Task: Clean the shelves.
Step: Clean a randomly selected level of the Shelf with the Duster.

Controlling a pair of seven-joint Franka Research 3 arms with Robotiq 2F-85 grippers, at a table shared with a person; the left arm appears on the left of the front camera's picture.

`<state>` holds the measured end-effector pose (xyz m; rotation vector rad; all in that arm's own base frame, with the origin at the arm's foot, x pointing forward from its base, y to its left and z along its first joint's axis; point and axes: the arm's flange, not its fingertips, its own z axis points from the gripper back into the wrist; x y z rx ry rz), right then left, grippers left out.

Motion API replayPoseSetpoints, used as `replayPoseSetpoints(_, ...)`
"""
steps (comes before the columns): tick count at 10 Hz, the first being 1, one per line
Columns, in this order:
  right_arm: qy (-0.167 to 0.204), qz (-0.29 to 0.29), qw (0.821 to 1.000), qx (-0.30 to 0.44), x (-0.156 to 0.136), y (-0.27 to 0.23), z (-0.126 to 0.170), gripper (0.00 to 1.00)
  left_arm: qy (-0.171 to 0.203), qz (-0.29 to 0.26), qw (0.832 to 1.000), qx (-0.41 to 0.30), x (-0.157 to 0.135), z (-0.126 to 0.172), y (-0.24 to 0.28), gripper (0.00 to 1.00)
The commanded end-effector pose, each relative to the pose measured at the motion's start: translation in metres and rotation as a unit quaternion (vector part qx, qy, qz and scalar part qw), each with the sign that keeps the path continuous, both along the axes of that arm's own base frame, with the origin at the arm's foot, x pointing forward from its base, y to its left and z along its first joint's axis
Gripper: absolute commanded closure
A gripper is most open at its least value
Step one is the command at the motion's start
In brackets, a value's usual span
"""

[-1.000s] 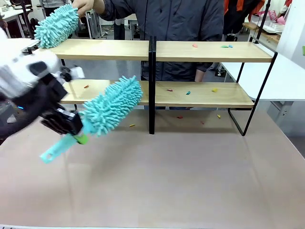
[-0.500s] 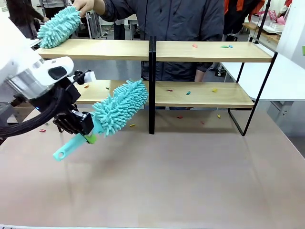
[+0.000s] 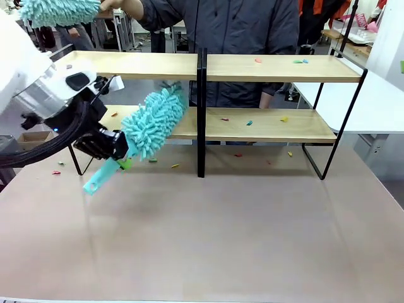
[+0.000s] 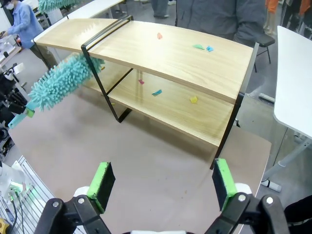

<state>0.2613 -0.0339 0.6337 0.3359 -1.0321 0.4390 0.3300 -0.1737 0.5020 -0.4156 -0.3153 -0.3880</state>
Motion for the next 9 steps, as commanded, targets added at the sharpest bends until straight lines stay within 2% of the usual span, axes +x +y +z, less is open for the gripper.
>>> replayPoseSetpoints(1, -0.001, 0.001, 1.0, 0.002, 0.0, 0.0, -0.001, 0.0, 0.017, 0.025, 0.999, 0.025, 0.028, -0.006, -0.03, 0.88)
replayPoseSetpoints(5, -0.001, 0.001, 1.0, 0.002, 0.0, 0.0, -0.001, 0.0, 0.011, 0.098, 0.993, 0.07, 0.052, -0.017, -0.055, 0.88)
replayPoseSetpoints(9, -0.001, 0.001, 1.0, 0.002, 0.0, 0.0, -0.001, 0.0, 0.065, 0.185, 0.973, 0.126, 0.054, -0.018, -0.064, 0.88)
